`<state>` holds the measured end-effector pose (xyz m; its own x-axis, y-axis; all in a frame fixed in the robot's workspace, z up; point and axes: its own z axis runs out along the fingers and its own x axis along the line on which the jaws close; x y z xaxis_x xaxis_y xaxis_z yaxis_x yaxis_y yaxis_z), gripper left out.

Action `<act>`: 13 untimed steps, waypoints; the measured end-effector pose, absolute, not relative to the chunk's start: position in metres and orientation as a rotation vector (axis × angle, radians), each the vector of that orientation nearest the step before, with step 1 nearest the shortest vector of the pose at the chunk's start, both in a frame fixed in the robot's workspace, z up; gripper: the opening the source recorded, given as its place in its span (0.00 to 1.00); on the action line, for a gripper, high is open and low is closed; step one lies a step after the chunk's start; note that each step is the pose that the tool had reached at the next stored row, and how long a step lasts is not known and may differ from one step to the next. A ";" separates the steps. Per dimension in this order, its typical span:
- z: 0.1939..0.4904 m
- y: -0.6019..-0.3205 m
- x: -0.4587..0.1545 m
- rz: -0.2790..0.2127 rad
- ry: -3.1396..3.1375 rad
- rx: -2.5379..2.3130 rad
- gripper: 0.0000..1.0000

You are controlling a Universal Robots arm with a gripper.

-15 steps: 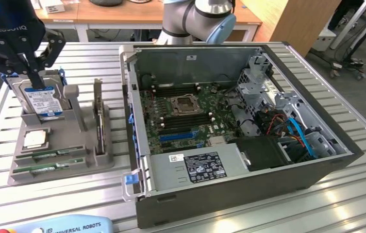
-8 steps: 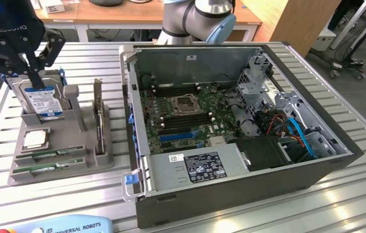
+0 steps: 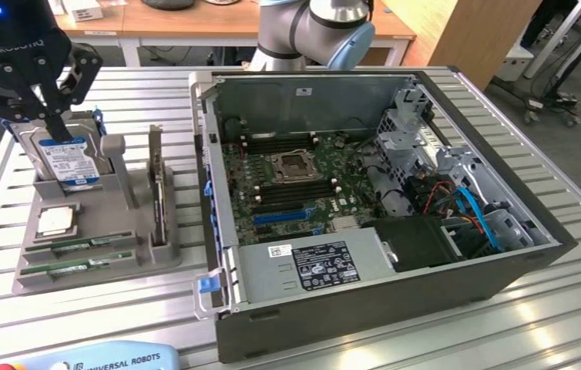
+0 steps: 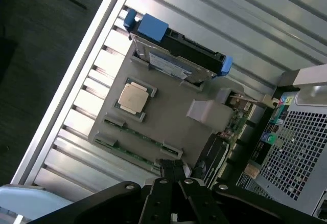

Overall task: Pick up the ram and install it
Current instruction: 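Pick up the ram and move it above insertion slot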

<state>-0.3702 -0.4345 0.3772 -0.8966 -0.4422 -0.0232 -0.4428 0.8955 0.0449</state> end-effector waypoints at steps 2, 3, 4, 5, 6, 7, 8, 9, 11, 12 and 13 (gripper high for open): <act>0.377 -0.435 -0.370 0.077 3.036 -0.758 0.10; 0.377 -0.435 -0.370 0.077 3.030 -0.781 0.10; 0.377 -0.435 -0.370 0.077 3.025 -0.803 0.10; 0.377 -0.435 -0.370 0.077 3.019 -0.825 0.10; 0.377 -0.435 -0.370 0.077 3.013 -0.849 0.10; 0.377 -0.435 -0.370 0.078 3.007 -0.873 0.10; 0.377 -0.435 -0.370 0.078 3.000 -0.896 0.10; 0.377 -0.435 -0.370 0.078 2.994 -0.918 0.10; 0.377 -0.435 -0.370 0.078 2.980 -0.965 0.10; 0.377 -0.435 -0.370 0.078 2.973 -0.989 0.10; 0.377 -0.435 -0.370 0.078 2.965 -1.013 0.10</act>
